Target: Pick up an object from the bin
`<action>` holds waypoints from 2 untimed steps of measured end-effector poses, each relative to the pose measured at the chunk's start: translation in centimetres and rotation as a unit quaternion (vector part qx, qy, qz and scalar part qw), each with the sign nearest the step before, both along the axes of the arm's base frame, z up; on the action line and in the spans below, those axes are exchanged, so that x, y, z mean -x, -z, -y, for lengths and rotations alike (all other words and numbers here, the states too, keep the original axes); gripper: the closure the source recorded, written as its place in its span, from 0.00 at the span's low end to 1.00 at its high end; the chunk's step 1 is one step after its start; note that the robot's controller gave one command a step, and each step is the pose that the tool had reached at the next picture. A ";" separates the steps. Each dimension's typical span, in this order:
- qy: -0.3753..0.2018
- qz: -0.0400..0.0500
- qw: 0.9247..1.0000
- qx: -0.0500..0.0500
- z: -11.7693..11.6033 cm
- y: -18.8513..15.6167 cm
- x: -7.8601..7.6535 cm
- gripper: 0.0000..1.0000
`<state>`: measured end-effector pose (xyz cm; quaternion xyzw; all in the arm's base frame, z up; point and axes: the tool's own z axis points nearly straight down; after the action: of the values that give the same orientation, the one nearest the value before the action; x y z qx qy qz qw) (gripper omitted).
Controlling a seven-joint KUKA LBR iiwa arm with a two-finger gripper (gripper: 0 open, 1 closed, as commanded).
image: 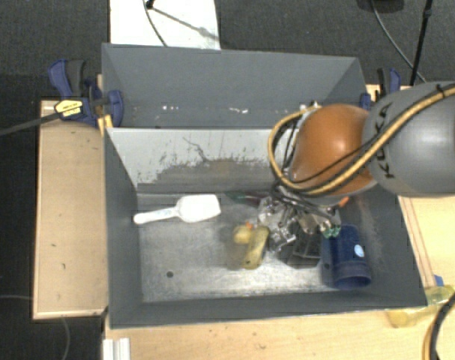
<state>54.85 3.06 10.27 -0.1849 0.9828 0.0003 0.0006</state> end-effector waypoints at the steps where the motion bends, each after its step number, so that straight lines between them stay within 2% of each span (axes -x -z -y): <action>1: 0.001 0.000 1.000 0.000 0.0 0.0 0.0 1.00; 2: 0.003 -0.003 1.000 0.000 0.1 -4.9 1.0 1.00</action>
Offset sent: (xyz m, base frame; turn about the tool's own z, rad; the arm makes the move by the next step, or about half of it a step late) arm -0.0169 -0.0017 0.1083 0.0144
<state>53.88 3.00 15.18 -0.1815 0.9834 0.0008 -0.0027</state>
